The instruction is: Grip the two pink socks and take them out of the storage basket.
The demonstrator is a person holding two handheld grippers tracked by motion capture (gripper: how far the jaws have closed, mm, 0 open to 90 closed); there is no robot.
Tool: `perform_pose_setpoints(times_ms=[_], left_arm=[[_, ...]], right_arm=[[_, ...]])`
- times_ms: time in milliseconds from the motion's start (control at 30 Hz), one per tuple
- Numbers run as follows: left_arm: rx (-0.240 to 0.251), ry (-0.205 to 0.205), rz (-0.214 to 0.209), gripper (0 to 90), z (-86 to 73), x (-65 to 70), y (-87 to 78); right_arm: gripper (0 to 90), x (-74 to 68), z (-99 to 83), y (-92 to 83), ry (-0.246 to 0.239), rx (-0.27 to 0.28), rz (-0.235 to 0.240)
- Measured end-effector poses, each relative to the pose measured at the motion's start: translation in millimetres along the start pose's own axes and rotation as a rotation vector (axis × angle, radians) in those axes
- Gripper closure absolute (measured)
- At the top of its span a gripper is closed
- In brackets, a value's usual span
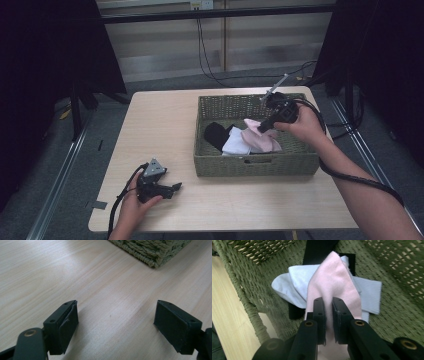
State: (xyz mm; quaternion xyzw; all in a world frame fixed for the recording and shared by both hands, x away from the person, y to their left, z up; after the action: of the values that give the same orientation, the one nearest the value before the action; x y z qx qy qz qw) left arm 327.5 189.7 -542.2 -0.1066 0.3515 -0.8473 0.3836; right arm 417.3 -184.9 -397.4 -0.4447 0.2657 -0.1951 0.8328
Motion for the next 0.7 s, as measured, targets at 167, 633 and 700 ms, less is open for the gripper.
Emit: perform_pose_setpoints(times_ms=[167,633,700], left_arm=[[0.0,0.001,0.0,18.9,0.0,-0.1,0.0],[-0.006,0.01,-0.001,18.9,-0.3,-0.6,-0.4],[-0.007,0.01,-0.001,18.9,-0.3,-0.6,-0.4]], right_arm=[[81.7,3.5,2.0,1.3,0.018,0.031,0.016],[79.3,12.2,-6.1,27.7,0.037,0.032,0.021],[80.2,13.2,-9.7,34.4,0.04,0.01,0.028]])
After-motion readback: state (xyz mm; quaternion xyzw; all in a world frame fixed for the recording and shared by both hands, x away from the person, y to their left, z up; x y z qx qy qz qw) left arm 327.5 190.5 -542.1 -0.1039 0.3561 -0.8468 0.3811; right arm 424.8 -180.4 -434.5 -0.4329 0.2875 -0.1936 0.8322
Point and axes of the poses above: each handheld gripper's, and its own axes: y roughly forward along the jaws, z roughly out of its top, x roughly to its right, the point moved 5 cm from there along y, roughly forward along the jaws, and after that the axes turned 9 degrees about z, right-handed, at the moved point
